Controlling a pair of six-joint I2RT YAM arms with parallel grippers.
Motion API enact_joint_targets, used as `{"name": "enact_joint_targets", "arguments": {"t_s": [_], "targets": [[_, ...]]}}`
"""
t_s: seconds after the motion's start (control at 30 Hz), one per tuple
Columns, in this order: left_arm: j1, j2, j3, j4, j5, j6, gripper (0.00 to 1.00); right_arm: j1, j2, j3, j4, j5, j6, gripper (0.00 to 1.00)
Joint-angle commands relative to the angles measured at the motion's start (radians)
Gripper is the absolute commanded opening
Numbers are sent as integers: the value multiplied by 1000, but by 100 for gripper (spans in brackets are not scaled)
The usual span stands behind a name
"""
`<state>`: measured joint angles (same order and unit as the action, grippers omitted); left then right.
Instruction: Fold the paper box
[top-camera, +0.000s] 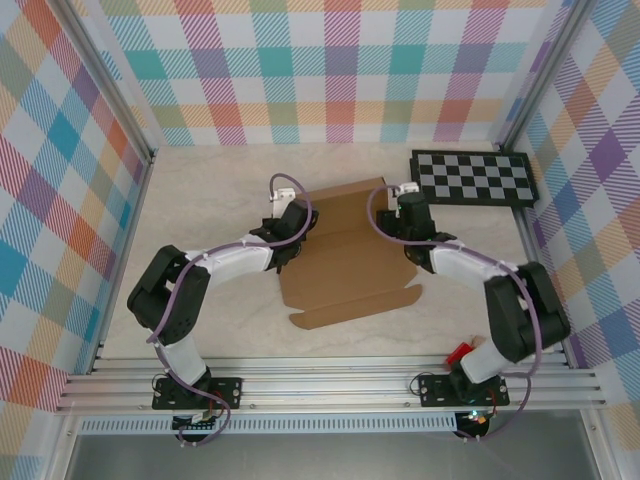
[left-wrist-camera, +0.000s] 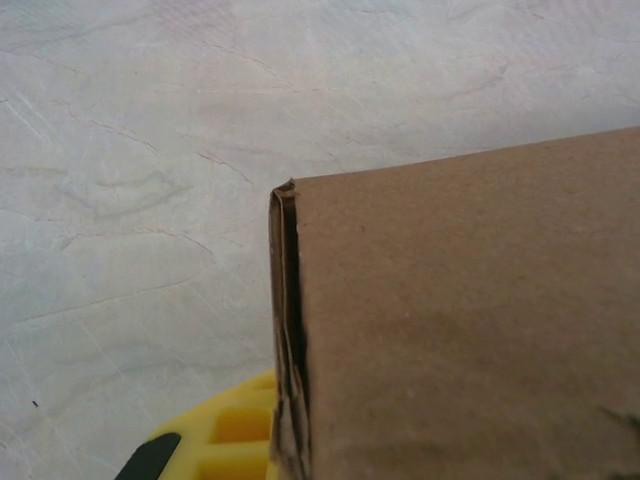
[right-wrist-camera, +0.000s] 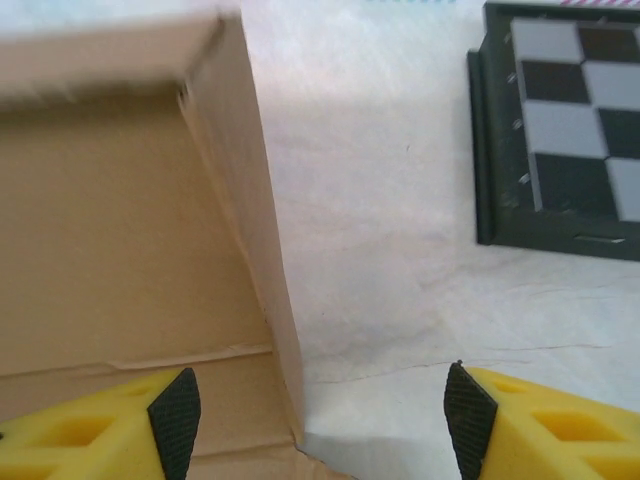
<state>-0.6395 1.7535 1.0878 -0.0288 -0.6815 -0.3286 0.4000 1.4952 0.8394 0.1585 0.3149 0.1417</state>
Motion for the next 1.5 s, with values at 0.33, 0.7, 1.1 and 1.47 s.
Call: {"name": "enact_joint_targets", "arguments": {"t_s": [0.33, 0.7, 1.1, 1.47], "targets": [[45, 15, 66, -175, 123, 148, 0, -58, -286, 0, -482, -123, 106, 68], [74, -23, 48, -196, 152, 132, 0, -114, -318, -102, -536, -202, 236, 67], [74, -20, 43, -181, 148, 138, 0, -153, -279, -301, -346, -416, 261, 57], [74, -27, 32, -166, 151, 127, 0, -155, -182, -256, -330, -434, 220, 55]]}}
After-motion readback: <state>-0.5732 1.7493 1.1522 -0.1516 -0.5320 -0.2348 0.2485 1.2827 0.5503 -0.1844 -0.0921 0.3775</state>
